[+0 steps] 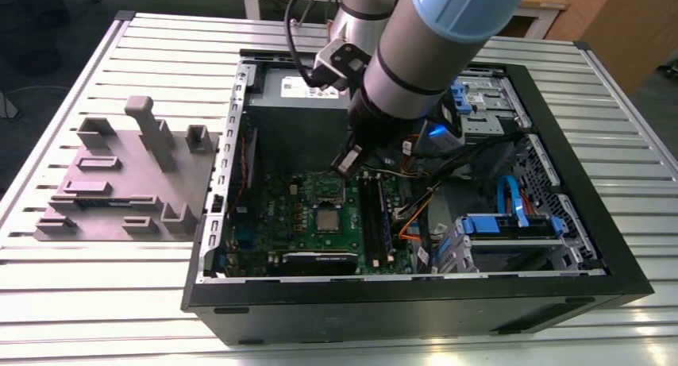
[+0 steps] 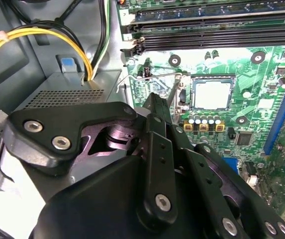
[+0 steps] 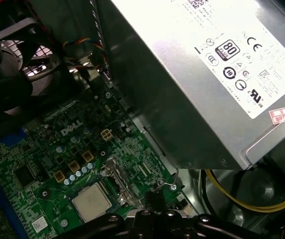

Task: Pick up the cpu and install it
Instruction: 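Close the cpu cover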

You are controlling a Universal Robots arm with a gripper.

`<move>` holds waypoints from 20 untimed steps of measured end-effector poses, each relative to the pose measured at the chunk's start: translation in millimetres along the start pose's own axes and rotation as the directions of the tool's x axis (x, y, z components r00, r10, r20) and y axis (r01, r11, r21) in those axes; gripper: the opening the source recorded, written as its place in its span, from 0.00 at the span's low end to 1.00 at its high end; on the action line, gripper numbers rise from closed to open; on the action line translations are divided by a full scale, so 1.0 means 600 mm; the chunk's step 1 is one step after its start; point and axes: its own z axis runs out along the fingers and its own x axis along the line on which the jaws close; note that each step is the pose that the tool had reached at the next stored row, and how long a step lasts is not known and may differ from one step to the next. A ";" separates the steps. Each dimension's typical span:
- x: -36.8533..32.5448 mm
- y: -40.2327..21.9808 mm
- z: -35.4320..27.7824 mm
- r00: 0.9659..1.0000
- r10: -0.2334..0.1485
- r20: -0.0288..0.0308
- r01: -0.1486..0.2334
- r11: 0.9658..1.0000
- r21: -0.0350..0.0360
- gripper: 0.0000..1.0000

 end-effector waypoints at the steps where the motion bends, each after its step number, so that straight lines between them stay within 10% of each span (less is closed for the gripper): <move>1: 0.001 0.000 0.000 1.000 -0.001 0.000 0.001 1.000 0.000 0.10; 20: 0.011 -0.006 -0.002 1.000 -0.004 -0.001 0.004 1.000 0.000 0.10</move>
